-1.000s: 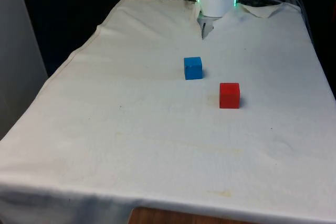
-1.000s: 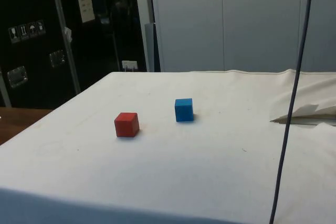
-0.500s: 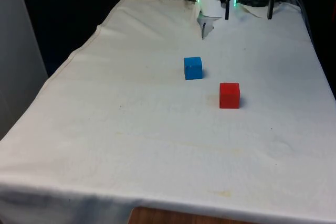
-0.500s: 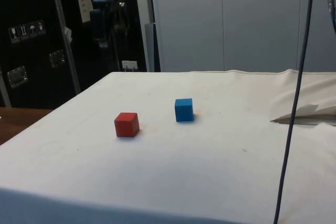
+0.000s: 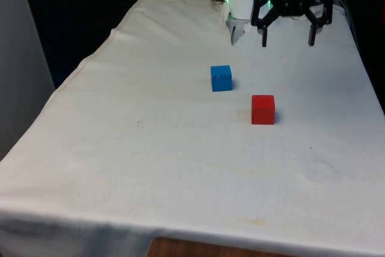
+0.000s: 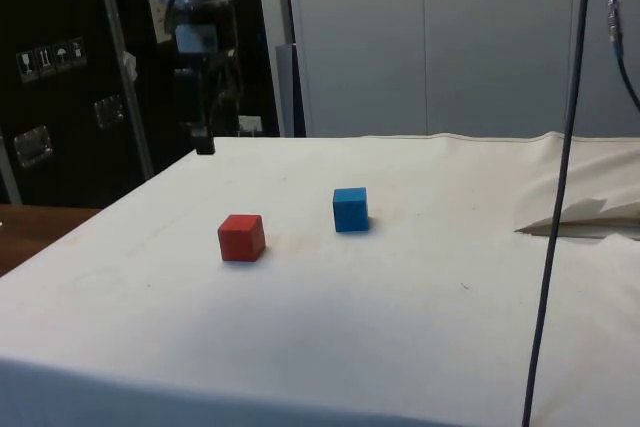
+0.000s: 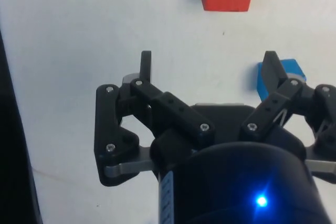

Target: Stack the two cubes.

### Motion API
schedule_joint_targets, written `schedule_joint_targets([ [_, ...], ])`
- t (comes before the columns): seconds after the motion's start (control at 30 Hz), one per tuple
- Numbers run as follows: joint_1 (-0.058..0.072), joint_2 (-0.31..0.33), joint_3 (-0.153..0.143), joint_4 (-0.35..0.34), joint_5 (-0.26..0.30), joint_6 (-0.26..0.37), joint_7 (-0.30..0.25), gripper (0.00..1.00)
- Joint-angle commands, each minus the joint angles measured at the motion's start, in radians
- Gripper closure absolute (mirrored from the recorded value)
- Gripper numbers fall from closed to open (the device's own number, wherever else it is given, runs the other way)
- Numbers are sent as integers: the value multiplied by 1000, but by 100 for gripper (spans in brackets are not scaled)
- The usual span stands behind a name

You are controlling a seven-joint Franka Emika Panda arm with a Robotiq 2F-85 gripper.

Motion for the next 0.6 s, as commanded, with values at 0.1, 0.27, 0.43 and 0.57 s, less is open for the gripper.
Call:
schedule_joint_targets([
  [0.1,-1,24,-3,-14,-6,48,-4,0],
  [0.27,-5,45,-10,-28,-4,82,-13,0],
  [0.43,-7,58,-13,-32,-2,89,-18,0],
  [0.57,-14,88,-20,-41,-1,134,-28,0],
])
